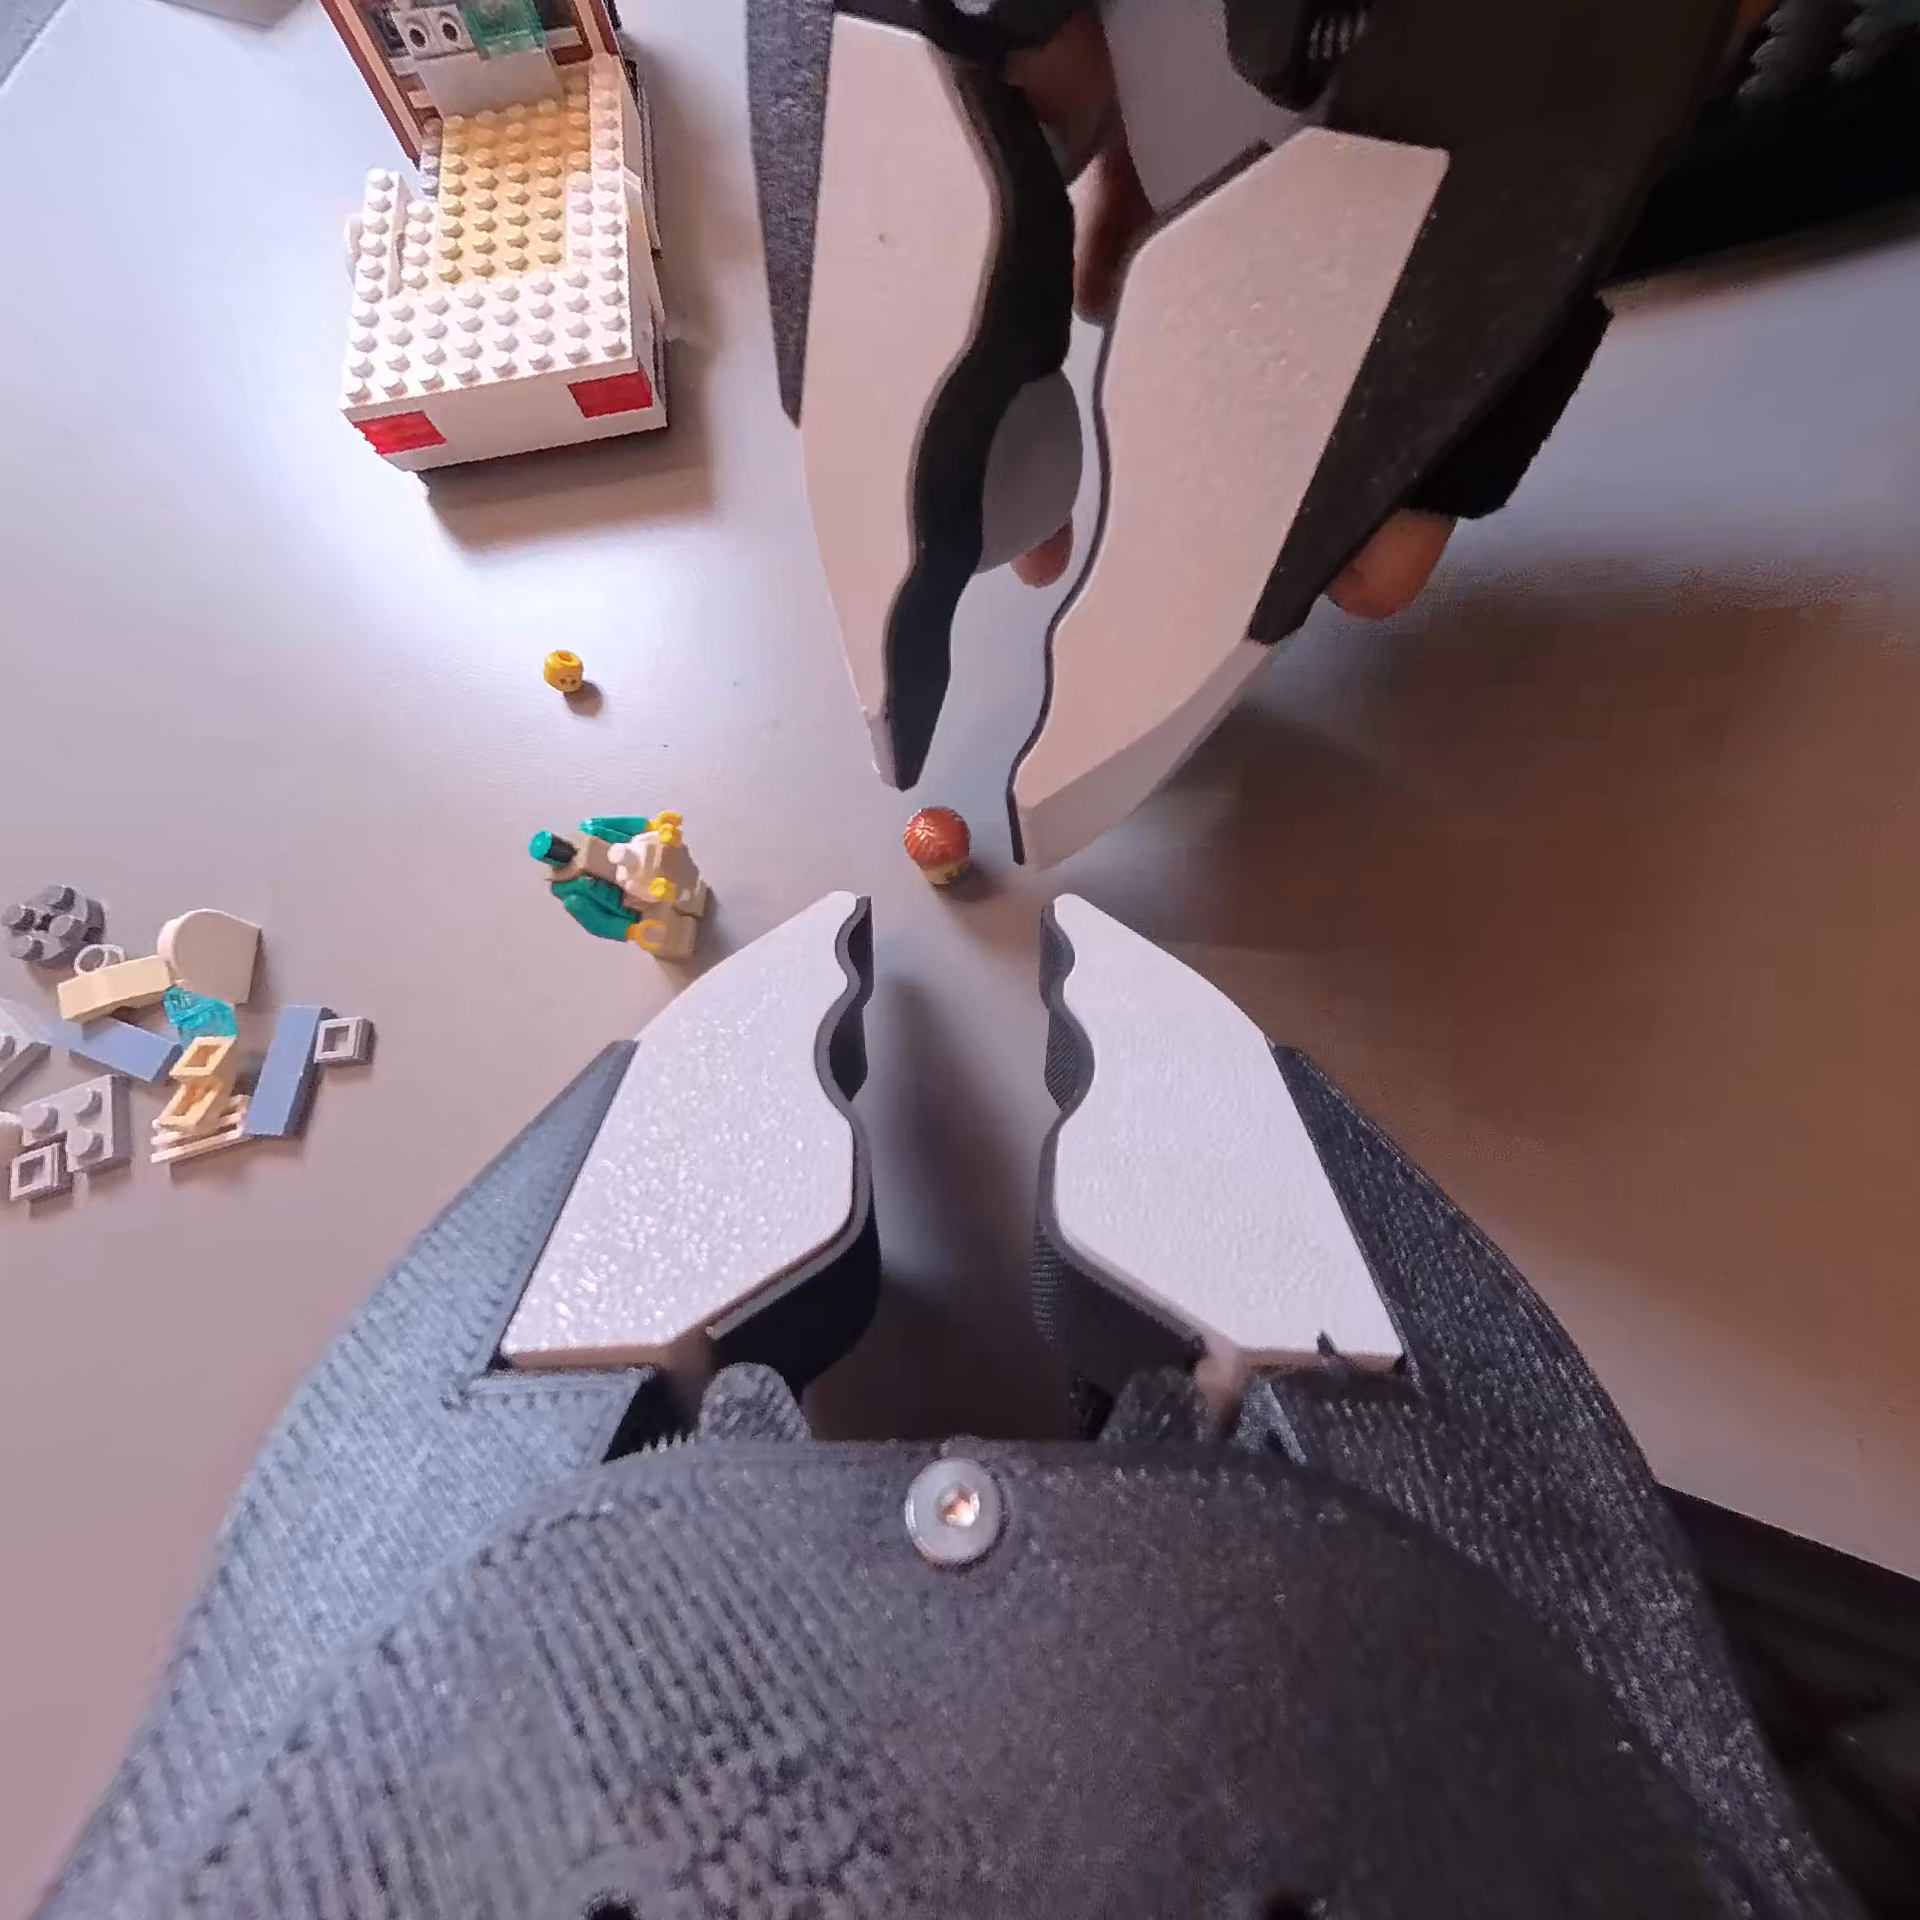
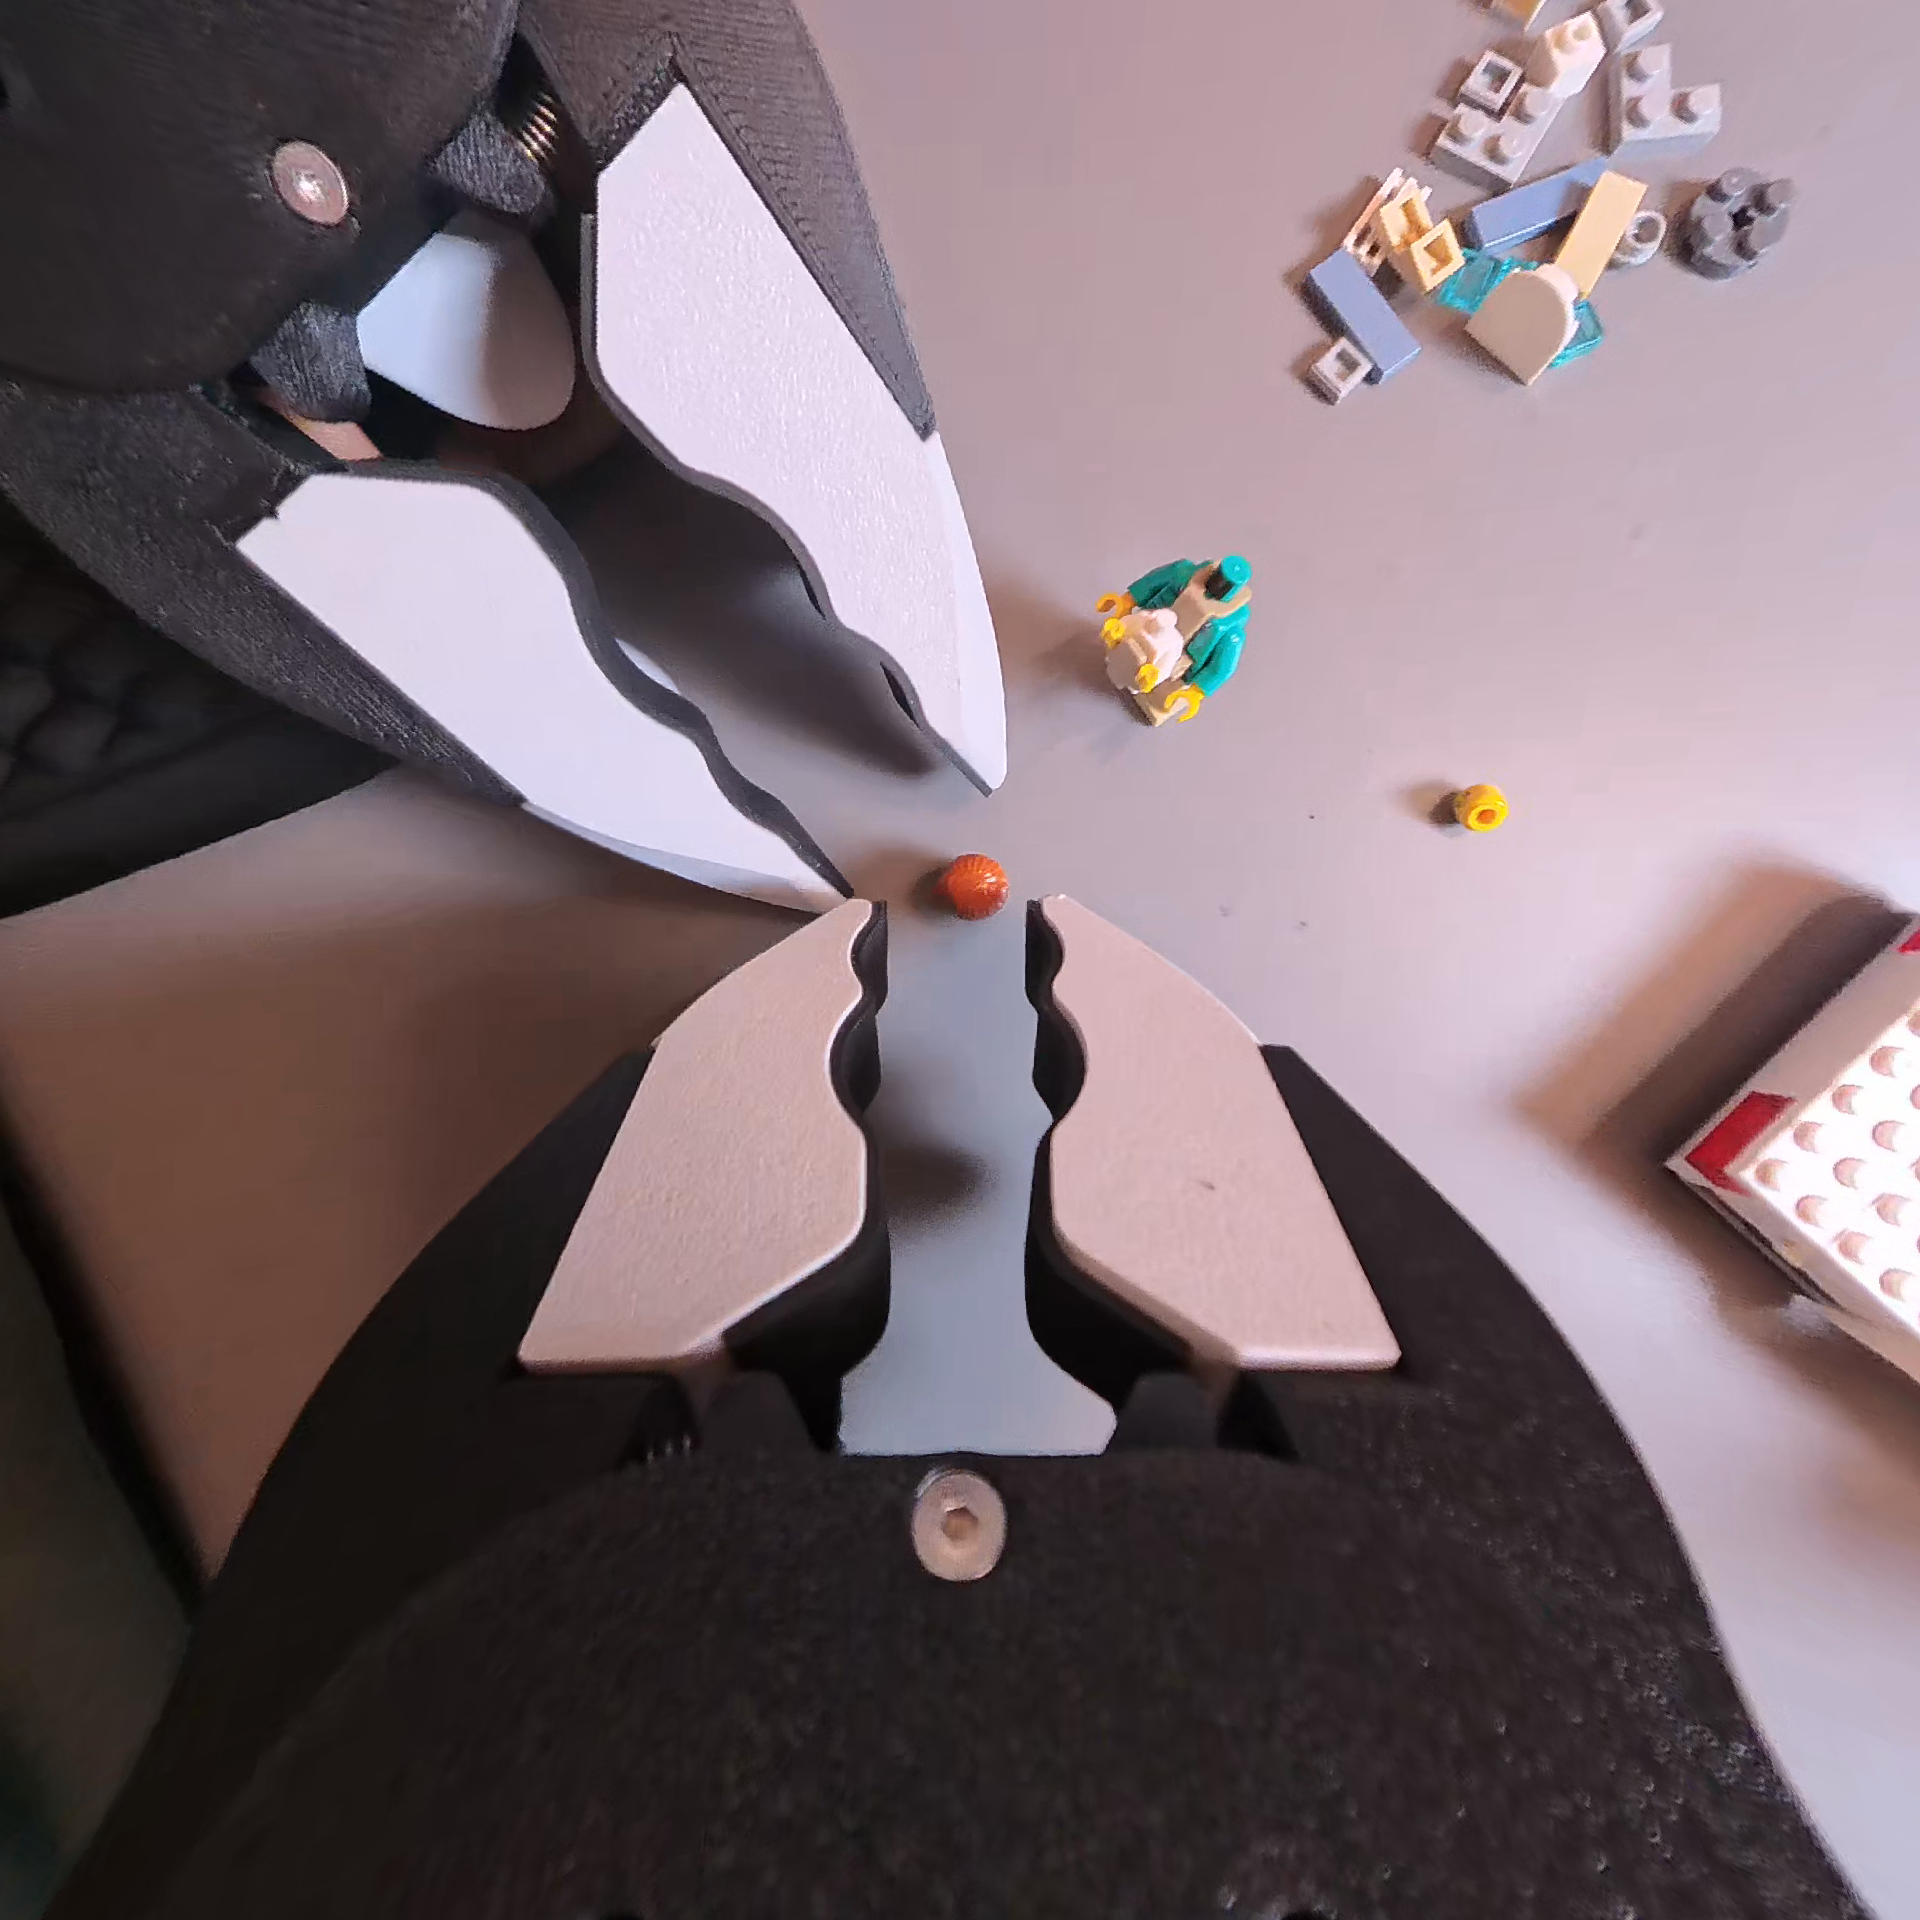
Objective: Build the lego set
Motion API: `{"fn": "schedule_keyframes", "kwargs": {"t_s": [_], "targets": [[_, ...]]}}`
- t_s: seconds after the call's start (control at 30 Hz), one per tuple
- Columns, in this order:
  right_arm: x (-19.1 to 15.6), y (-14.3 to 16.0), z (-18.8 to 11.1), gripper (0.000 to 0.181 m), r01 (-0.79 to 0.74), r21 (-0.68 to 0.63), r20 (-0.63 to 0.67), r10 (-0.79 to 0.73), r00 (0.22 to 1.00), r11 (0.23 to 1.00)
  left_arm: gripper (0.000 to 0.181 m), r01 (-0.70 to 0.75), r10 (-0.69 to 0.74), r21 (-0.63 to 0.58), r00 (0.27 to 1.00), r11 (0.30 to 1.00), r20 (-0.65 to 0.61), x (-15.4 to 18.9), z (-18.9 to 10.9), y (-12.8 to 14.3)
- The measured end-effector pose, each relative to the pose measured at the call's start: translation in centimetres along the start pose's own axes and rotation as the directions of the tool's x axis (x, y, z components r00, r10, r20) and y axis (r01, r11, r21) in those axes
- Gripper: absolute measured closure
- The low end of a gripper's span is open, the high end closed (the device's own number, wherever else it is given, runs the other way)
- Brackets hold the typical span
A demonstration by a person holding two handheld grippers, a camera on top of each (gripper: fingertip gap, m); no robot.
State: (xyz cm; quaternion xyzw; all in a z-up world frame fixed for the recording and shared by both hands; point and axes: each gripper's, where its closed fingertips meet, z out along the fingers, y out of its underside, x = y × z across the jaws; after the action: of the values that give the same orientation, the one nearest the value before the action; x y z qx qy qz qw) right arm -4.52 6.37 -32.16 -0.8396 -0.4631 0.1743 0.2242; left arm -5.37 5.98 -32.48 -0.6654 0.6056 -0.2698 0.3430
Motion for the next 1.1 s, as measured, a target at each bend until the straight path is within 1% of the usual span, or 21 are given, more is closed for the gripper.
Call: {"fn": "schedule_keyframes", "kwargs": {"t_s": [0.1, 0.23, 0.3, 0.33, 0.47, 0.53, 0.6, 0.7, 0.73, 0.77, 0.8, 0.87, 0.97, 1.07, 1.1], "targets": [[0.1, 0.1, 0.2, 0.157, 0.009, 0.019, -0.031, -0.009, 0.999, 1.000, 0.151, 0.000, 0.000, 0.001, 1.000, 1.000, 0.001, 0.0, 0.0, 0.0], [0.3, 0.1, 1.0, 0.159, 0.023, 0.000, -0.041, -0.023, 0.999, 1.000, 0.150, -0.002, 0.002, -0.001, 1.000, 1.000, 0.007, -0.1, -0.1, 0.1], [0.6, 0.1, 1.1, 0.165, 0.025, -0.008, -0.050, -0.025, 0.998, 1.000, 0.150, -0.003, 0.003, -0.001, 1.000, 1.000, 0.010, -0.2, -0.1, 0.1], [0.6, 0.1, 1.1, 0.167, 0.023, -0.015, -0.050, -0.023, 0.998, 1.000, 0.150, -0.002, 0.002, -0.002, 1.000, 1.000, 0.011, -0.2, -0.1, 0.1], [0.6, 0.2, 1.1, 0.168, 0.025, -0.018, -0.024, -0.025, 0.999, 1.000, 0.150, -0.006, 0.006, -0.001, 1.000, 1.000, 0.009, -0.1, -0.2, 0.1], [0.0, -0.1, 0.8, 0.168, -0.009, 0.012, 0.051, 0.008, 0.999, 1.000, 0.150, -0.015, 0.015, 0.003, 1.000, 1.000, 0.010, -0.1, -0.2, 0.1], [-1.1, -0.7, 0.0, 0.168, -0.072, 0.057, 0.191, 0.060, 0.980, 0.996, 0.149, -0.044, 0.044, 0.034, 0.999, 0.998, -0.004, 0.3, -0.3, -0.4], [-2.4, -1.9, -2.0, 0.168, -0.155, 0.092, 0.411, 0.104, 0.906, 0.984, 0.149, -0.147, 0.152, 0.151, 0.988, 0.977, -0.018, 1.5, -1.3, -2.4], [-2.6, -2.1, -2.8, 0.168, -0.168, 0.095, 0.473, 0.104, 0.875, 0.981, 0.148, -0.193, 0.196, 0.180, 0.981, 0.965, 0.001, 1.7, -1.6, -3.0], [-2.8, -2.2, -3.4, 0.168, -0.182, 0.090, 0.523, 0.109, 0.845, 0.979, 0.147, -0.237, 0.238, 0.198, 0.971, 0.951, 0.020, 1.9, -1.9, -3.4], [-2.6, -2.3, -3.7, 0.168, -0.195, 0.080, 0.545, 0.121, 0.830, 0.978, 0.146, -0.271, 0.268, 0.195, 0.962, 0.942, 0.043, 1.9, -2.0, -3.5], [-1.9, -1.9, -3.5, 0.168, -0.196, 0.052, 0.531, 0.139, 0.836, 0.979, 0.147, -0.304, 0.297, 0.163, 0.953, 0.939, 0.067, 1.5, -2.0, -3.1], [-1.7, -1.3, -2.9, 0.168, -0.164, 0.041, 0.477, 0.125, 0.870, 0.986, 0.147, -0.276, 0.272, 0.160, 0.961, 0.948, 0.048, 1.3, -2.3, -2.7], [-1.5, -0.4, -1.8, 0.168, -0.076, 0.034, 0.351, 0.059, 0.934, 0.997, 0.148, -0.268, 0.268, 0.139, 0.963, 0.953, 0.022, 0.9, -2.4, -2.1], [-1.1, 0.1, -1.3, 0.168, -0.044, 0.018, 0.286, 0.037, 0.957, 0.999, 0.148, -0.261, 0.261, 0.134, 0.965, 0.956, 0.017, 0.8, -2.4, -2.0]]}}
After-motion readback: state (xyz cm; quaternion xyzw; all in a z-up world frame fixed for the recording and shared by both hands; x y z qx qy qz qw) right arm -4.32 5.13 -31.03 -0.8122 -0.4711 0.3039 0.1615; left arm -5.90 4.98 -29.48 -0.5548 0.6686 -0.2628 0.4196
